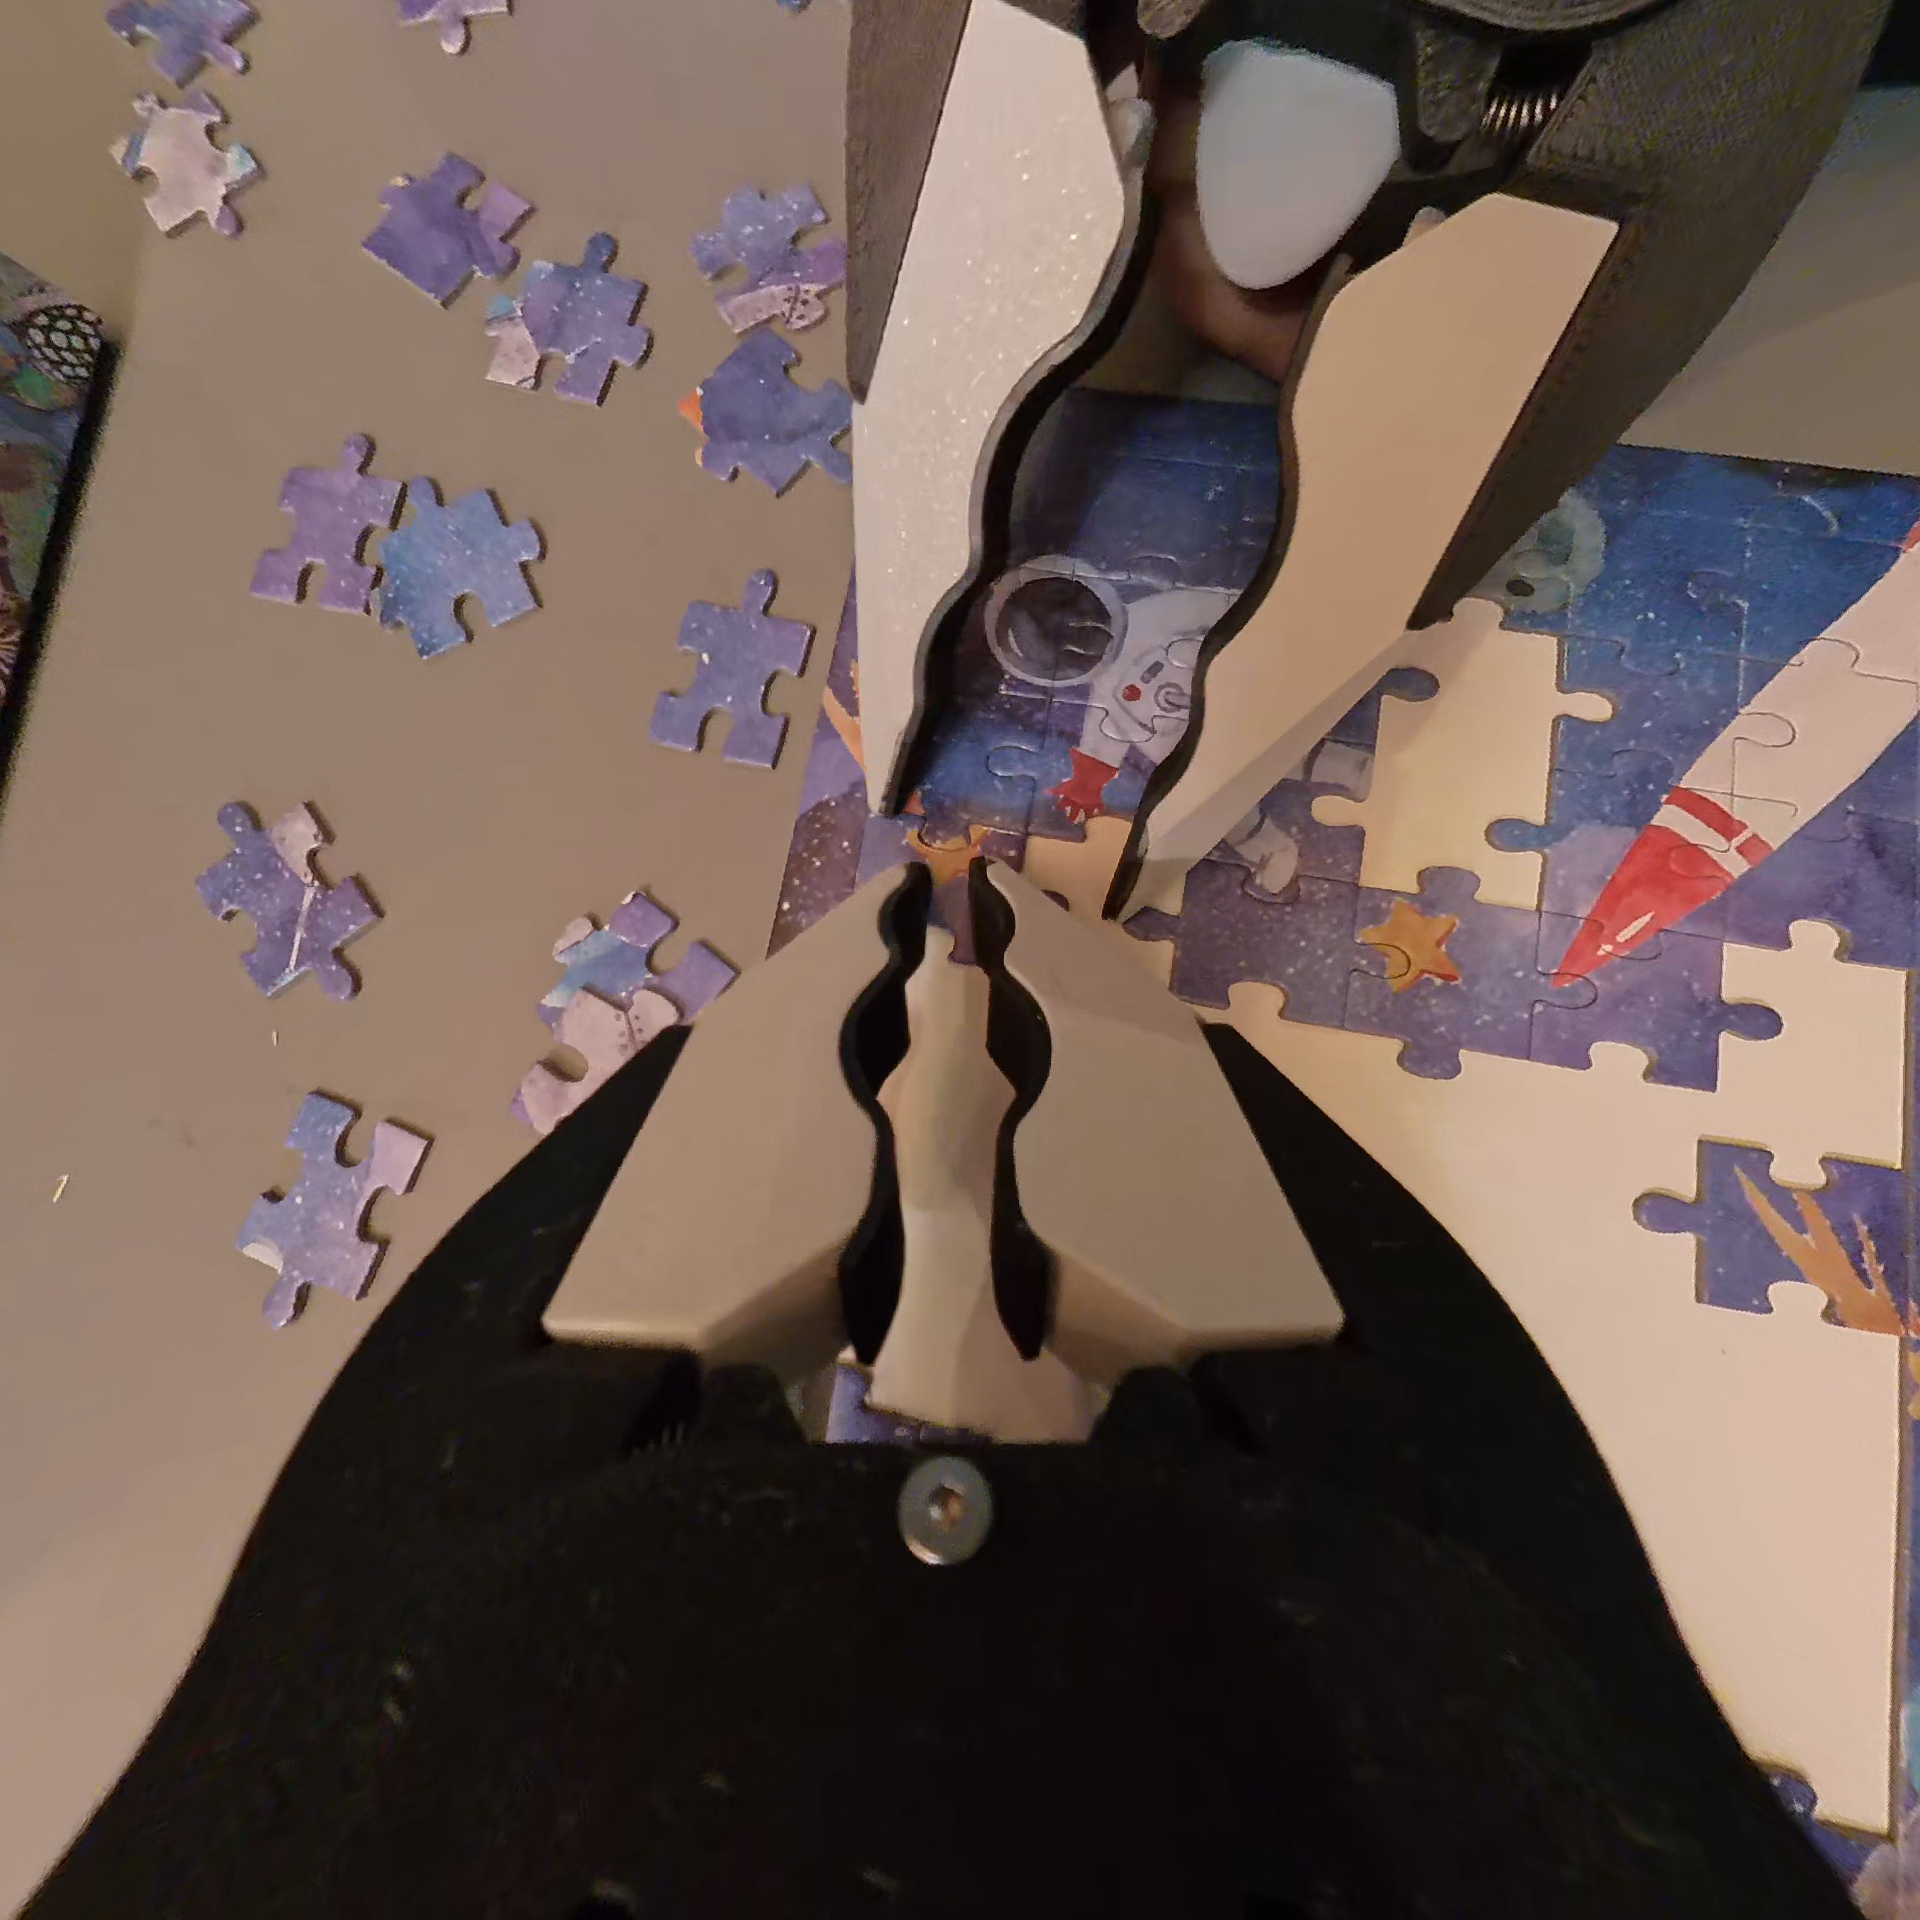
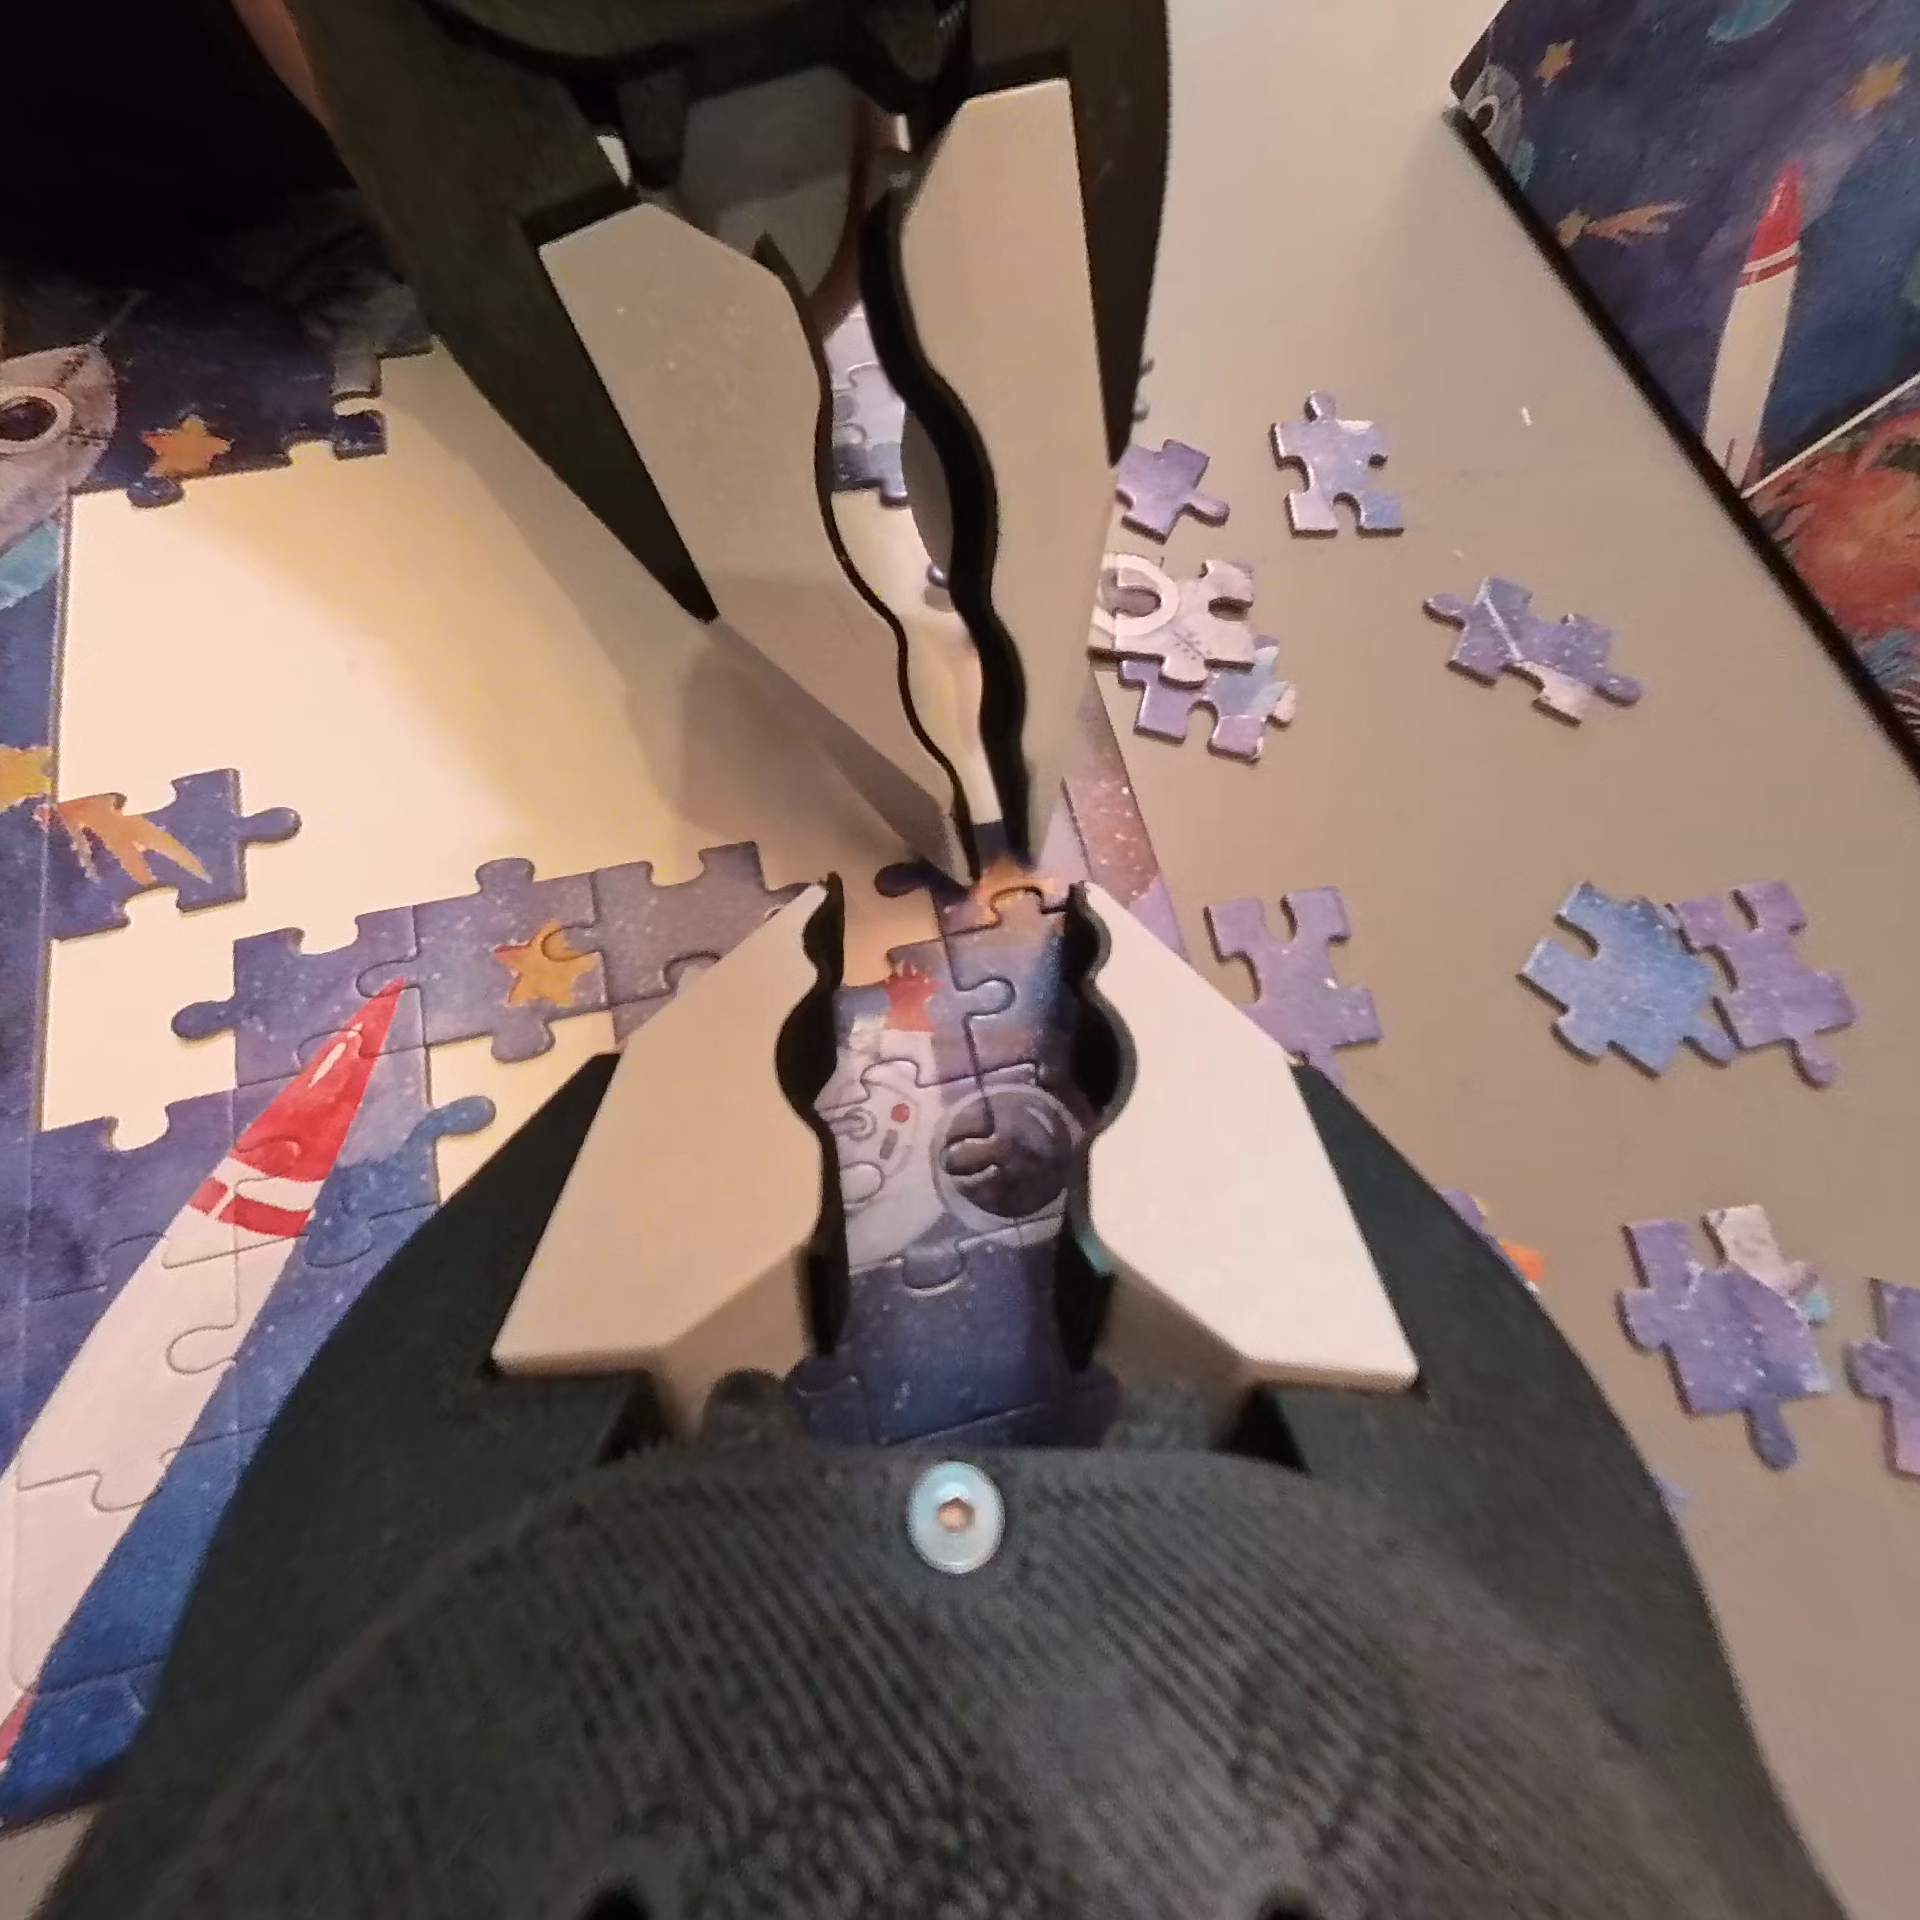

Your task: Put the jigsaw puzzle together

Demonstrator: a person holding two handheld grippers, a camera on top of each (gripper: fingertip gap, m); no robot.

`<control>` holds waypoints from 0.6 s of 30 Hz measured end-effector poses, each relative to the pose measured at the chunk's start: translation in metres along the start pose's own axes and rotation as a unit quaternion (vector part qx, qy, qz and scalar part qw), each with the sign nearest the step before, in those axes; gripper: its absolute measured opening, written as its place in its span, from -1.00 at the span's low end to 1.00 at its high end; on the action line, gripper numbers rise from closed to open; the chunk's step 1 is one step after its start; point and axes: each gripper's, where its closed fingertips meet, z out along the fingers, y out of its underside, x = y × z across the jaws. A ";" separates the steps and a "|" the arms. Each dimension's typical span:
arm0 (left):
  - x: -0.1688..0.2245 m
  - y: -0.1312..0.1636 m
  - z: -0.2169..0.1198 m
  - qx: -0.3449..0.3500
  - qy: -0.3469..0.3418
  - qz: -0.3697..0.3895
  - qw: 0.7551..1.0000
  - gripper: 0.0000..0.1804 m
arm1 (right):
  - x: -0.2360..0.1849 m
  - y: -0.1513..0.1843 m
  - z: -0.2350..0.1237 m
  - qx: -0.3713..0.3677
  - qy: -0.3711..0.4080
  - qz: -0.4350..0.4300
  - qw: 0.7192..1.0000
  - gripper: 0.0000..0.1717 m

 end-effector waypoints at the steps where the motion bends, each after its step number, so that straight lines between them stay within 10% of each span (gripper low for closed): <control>1: 0.001 0.000 0.000 -0.001 0.000 0.001 1.000 -0.93 | 0.000 0.000 0.000 0.000 -0.001 0.003 1.000 -0.51; 11: 0.000 -0.001 0.002 -0.009 -0.015 -0.001 1.000 -0.99 | 0.001 0.001 0.000 -0.010 -0.007 0.010 1.000 -0.50; 18: 0.000 -0.001 0.002 -0.007 -0.014 -0.007 1.000 -1.00 | 0.015 -0.002 -0.005 0.005 0.013 0.031 0.999 -0.90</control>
